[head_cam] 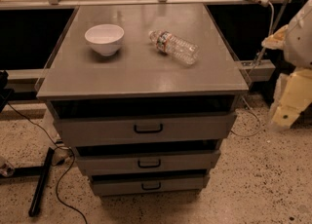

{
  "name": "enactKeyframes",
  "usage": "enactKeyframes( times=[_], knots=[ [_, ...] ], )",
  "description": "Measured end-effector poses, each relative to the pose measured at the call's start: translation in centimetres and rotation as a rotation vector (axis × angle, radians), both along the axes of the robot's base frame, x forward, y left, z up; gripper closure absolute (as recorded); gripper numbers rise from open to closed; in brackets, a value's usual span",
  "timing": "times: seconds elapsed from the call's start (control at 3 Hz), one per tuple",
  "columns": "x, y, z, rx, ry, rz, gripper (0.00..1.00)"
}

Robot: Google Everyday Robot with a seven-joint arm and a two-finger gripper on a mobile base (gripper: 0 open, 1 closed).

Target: Open bottom drawer

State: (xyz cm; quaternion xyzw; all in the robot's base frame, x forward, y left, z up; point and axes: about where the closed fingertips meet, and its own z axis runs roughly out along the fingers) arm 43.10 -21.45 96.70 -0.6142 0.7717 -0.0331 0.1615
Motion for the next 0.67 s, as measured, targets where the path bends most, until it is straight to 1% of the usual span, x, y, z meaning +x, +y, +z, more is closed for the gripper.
enactKeyframes(
  times=[0.33,0.67],
  knots=[
    [-1.7,0.6,-3.1,0.034,-0.004,0.074,0.0],
    [-3.1,0.6,-8.4,0.101,-0.012,0.155,0.0]
  ],
)
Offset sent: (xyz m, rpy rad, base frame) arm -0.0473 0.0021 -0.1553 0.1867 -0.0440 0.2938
